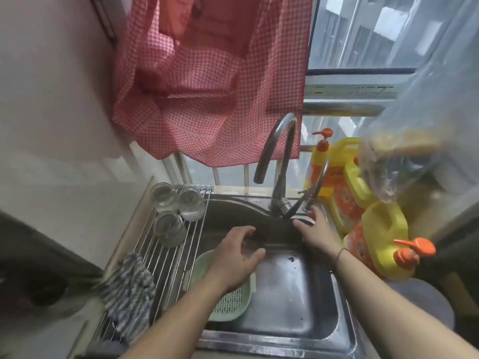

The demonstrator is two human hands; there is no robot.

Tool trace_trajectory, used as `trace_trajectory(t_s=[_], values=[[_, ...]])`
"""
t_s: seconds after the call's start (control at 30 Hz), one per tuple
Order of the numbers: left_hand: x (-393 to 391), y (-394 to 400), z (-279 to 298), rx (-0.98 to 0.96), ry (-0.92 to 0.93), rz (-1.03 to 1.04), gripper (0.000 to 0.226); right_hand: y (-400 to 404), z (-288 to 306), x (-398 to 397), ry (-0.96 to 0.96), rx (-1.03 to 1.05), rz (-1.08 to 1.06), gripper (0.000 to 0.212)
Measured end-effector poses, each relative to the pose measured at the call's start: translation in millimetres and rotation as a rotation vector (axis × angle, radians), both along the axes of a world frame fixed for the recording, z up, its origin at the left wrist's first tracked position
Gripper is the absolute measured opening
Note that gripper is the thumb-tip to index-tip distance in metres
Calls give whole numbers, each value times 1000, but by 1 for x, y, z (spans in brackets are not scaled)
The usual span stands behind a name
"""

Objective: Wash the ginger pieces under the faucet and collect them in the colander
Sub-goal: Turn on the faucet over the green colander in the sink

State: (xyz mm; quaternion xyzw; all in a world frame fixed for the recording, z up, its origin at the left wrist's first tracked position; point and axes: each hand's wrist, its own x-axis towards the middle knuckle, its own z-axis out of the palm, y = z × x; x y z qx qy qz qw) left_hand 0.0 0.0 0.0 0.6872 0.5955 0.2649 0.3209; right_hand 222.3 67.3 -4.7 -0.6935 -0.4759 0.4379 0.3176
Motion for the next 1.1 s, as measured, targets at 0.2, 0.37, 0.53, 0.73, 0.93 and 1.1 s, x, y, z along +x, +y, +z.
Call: trace_trajectory(t_s=[0.2,0.37,0.53,0.73,0.93,1.1], values=[[-31,11,-26,-158,-15,100,49,51,-18,-4,262,112,-234,18],[-47,13,-40,-221,-20,101,37,64,-26,2,264,81,-279,30],[-58,18,-46,-250,-67,179,23,62,-29,5,252,93,-377,29],[-72,21,-45,-261,-94,180,17,44,-33,0,323,129,-411,26],[-76,15,-47,-256,-104,195,16,33,-32,-1,412,99,-448,17],[-81,1,-50,-292,-122,218,15,-16,-34,-7,450,10,-403,13]])
